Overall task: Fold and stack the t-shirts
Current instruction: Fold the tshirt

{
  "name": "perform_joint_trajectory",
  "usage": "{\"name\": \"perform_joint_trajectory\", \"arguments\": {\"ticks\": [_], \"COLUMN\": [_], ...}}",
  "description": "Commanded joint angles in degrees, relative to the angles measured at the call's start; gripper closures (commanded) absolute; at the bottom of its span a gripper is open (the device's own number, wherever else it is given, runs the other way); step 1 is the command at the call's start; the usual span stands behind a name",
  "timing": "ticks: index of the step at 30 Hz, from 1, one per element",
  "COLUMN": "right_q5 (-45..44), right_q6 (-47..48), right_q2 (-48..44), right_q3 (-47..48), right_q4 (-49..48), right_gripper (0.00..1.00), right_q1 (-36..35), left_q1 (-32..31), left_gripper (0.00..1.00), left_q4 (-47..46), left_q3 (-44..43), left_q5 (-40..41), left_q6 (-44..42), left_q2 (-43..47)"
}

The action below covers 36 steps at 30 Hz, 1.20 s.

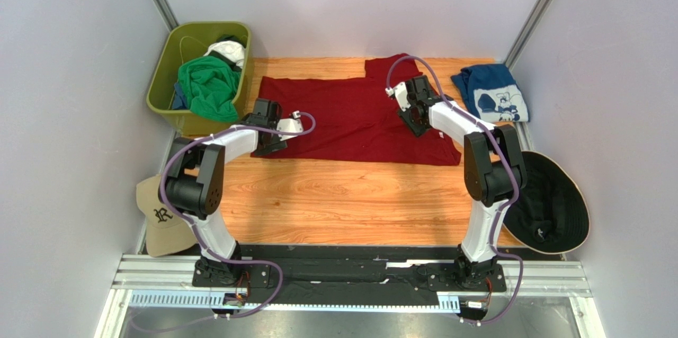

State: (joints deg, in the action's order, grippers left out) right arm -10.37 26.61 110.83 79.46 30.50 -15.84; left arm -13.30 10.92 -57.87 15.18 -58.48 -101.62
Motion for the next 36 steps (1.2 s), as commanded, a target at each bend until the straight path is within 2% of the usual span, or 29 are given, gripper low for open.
{"name": "perform_joint_trajectory", "arguments": {"ticks": [1,8,12,13,19,30,36], "right_q5": [0.00,0.53,0.61,0.70,1.14,1.31,2.72], "right_q6": [-1.12,-2.18,-2.35,-2.35,-2.35,-0.95,-1.03], "right_q2": [-4.39,-5.09,-4.74,-4.65,-2.99,0.71,1.68], "right_q3": [-1.93,-2.38,-2.82,-2.82,-1.94,-2.29,-4.22], "right_q4": [-3.43,-3.43,-3.69,-3.69,-4.31,-4.40,-3.61], "right_gripper": [0.60,0.60,0.59,0.50,0.50,0.47,0.34], "right_q1": [-0.34,-0.42,-0.42,-0.42,-0.34,-0.42,-0.42], "left_q1": [0.47,0.38,0.47,0.38,0.47,0.47,0.47], "left_gripper": [0.21,0.11,0.10,0.10,0.10,0.09,0.08], "left_q4": [4.28,7.27,9.12,9.03,8.33,7.71,7.89], "left_q3": [0.12,-2.51,-4.80,-5.41,-8.57,-9.28,-7.18], "left_q5": [-4.62,-11.39,-14.56,-14.91,-19.66,-18.17,-17.12], "left_q6": [4.51,11.36,12.69,12.77,13.48,12.78,12.42], "left_q2": [7.48,11.89,9.00,8.29,2.05,-4.64,-4.64]}}
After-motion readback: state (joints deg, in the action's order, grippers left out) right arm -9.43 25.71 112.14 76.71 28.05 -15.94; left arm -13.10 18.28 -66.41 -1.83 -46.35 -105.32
